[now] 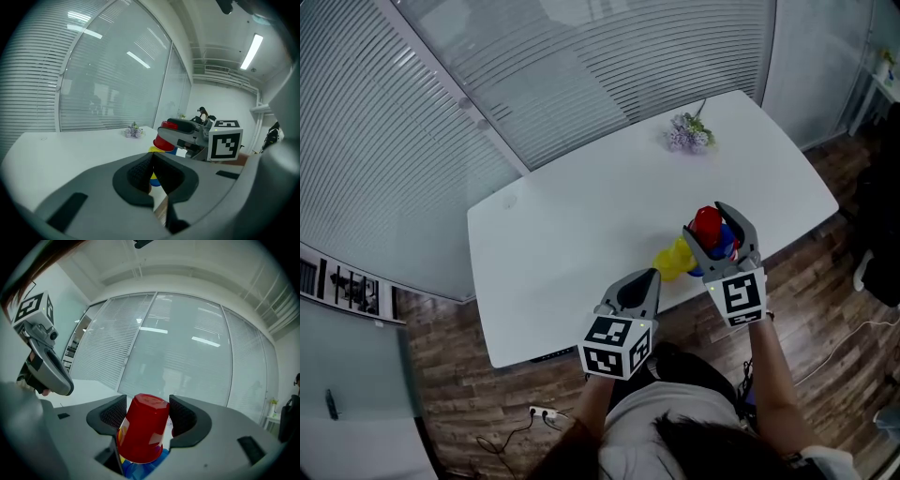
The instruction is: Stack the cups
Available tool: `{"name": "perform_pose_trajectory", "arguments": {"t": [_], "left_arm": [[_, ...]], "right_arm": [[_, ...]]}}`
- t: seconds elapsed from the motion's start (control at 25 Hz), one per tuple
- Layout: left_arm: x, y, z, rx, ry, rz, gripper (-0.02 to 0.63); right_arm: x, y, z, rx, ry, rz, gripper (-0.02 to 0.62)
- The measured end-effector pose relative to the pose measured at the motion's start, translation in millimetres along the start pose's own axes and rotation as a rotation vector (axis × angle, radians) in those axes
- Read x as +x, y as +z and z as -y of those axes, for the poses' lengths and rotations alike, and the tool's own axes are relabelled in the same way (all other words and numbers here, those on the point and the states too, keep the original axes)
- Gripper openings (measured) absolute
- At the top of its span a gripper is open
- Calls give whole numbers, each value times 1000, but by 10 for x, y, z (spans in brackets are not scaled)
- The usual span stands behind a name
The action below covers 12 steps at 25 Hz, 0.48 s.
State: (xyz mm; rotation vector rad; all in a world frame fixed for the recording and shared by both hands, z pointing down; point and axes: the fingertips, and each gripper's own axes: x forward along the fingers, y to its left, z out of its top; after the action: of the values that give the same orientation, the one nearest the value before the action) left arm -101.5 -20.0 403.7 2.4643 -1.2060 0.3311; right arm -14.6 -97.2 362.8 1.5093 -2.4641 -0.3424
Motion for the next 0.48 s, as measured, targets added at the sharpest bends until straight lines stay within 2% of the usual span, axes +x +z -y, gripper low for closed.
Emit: {"name": "perform_pose_trajectory", "arguments": {"t": [0.48], "left_arm": [[3,-40,63,5,1,-6,18]], "right_arm": [[-2,-25,-10,44,22,3,302]]}}
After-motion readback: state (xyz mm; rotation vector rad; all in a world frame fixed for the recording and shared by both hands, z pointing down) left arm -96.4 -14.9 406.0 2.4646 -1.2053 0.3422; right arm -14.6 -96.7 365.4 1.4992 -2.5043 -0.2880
